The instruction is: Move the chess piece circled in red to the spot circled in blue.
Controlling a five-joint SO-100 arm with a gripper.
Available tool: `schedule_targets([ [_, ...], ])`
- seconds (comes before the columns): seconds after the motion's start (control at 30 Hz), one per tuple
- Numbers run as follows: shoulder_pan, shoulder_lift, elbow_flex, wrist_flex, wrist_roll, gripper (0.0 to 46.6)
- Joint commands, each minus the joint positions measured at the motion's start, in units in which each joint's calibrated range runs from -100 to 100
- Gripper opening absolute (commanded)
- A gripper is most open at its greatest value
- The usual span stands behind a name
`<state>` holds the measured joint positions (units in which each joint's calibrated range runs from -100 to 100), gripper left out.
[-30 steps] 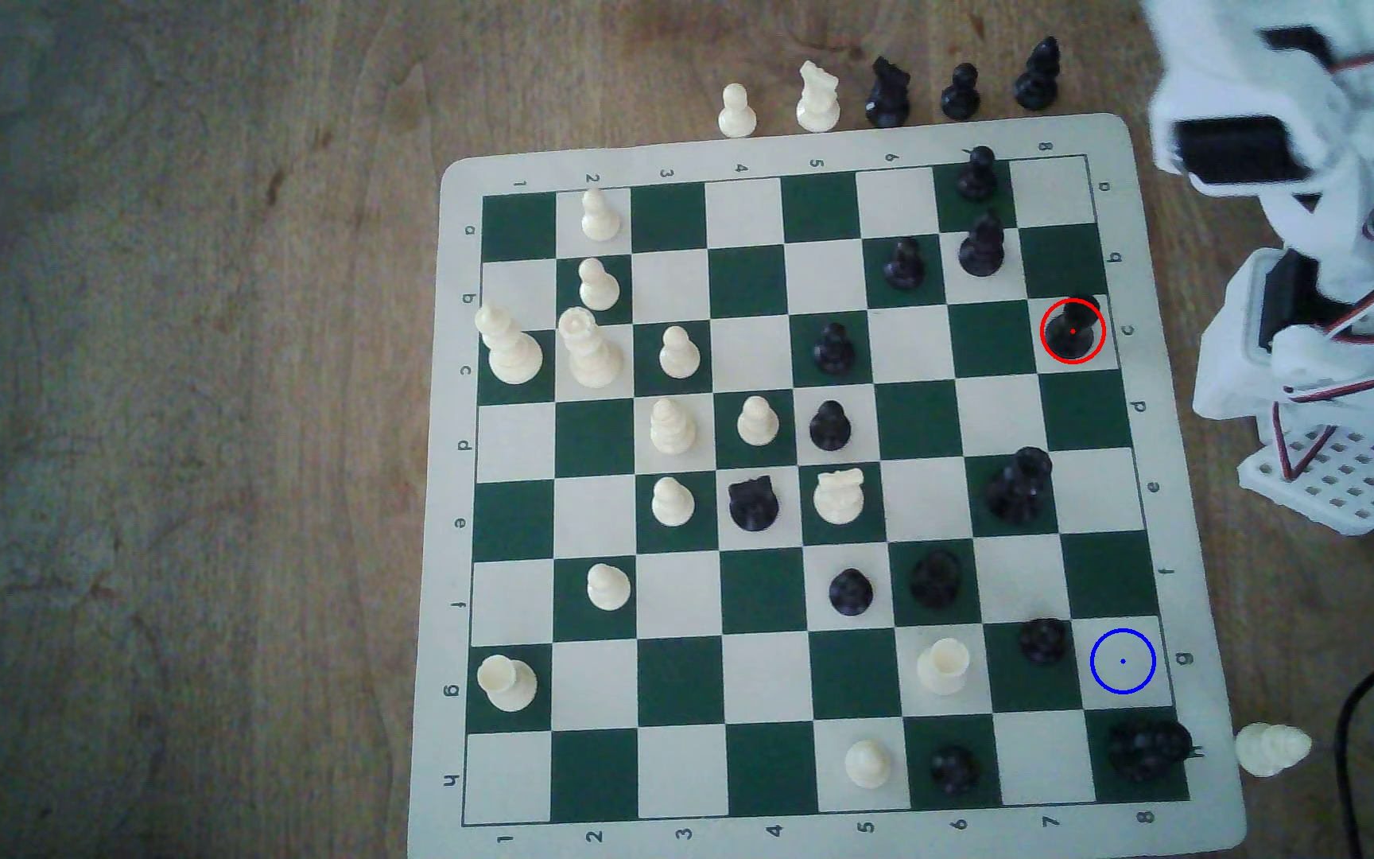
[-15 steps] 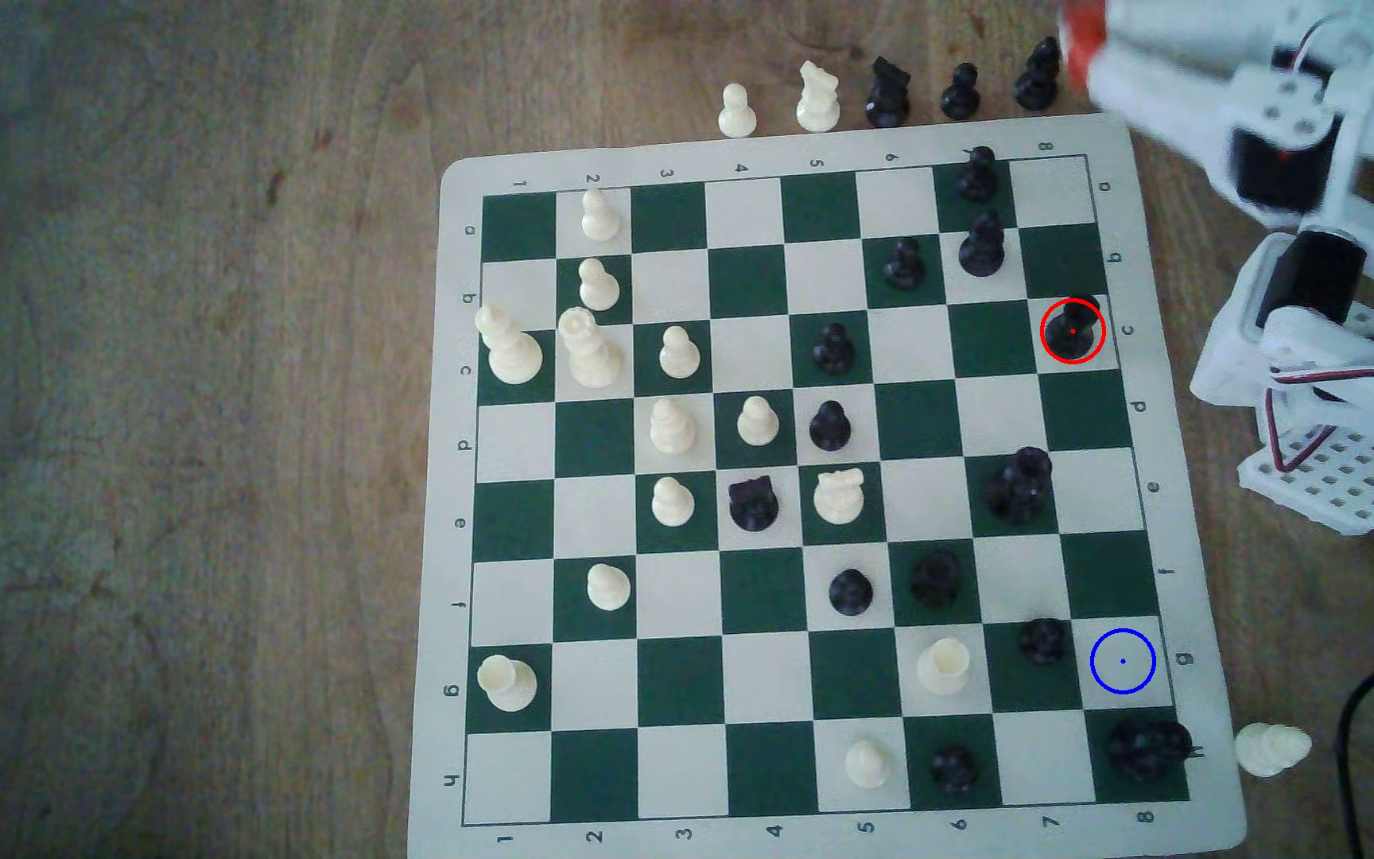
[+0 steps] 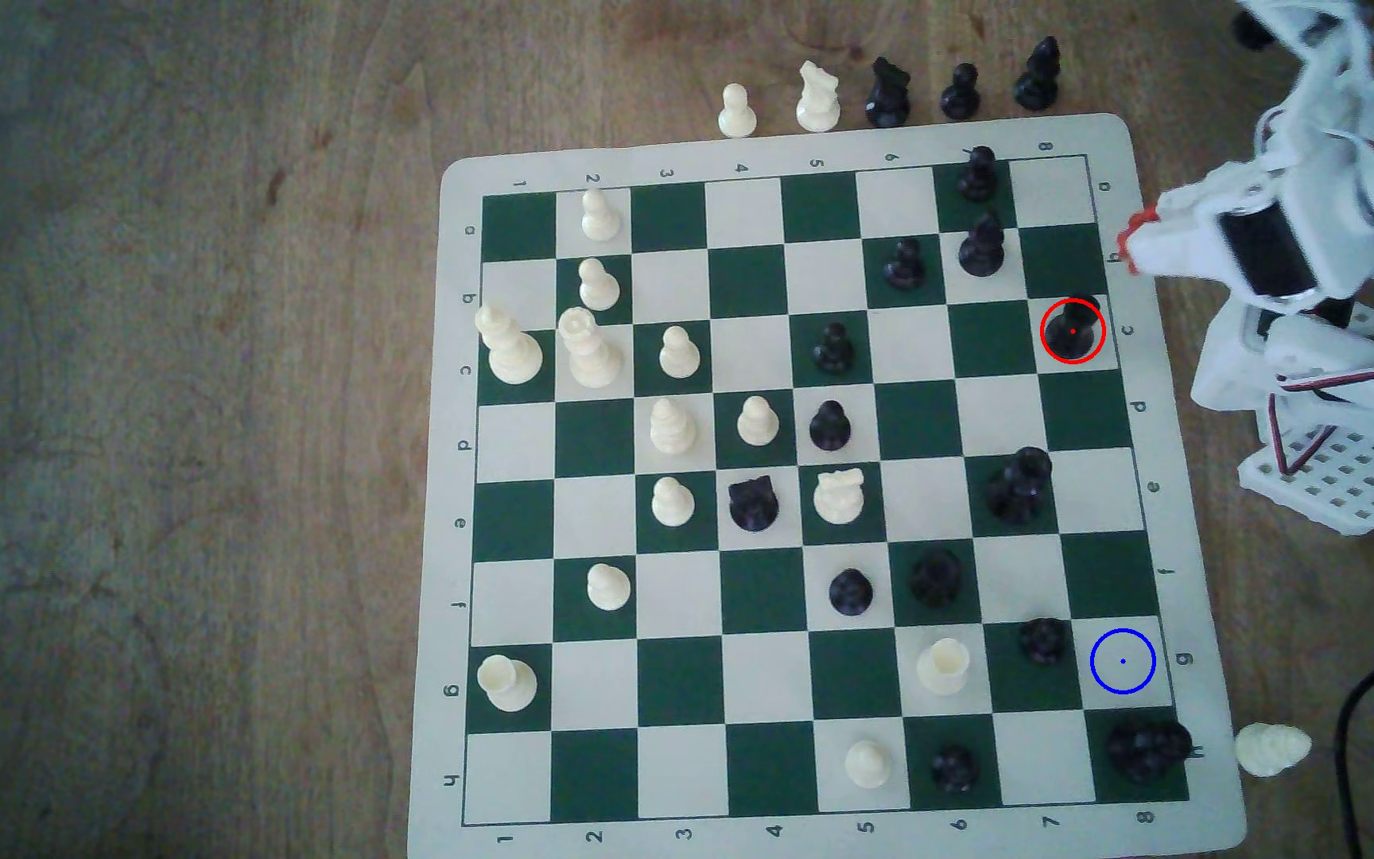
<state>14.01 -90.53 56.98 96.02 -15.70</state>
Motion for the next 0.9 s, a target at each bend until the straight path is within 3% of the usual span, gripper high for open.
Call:
schedule_targets([
  [0.0,-1.38,6.92,-1.13,-0.44,0.05,8.1],
  [0.23,-1.38,20.67,-1.22,-8.30,0.63,8.5],
  [0.4,-0.91,25.17,-0.59,-8.38,2.15,11.1],
  [0.57,0.65,28.39,2.31,-7.56,4.05,16.8],
  [0.87,1.44,31.62,5.58,-11.66,5.13,16.2],
])
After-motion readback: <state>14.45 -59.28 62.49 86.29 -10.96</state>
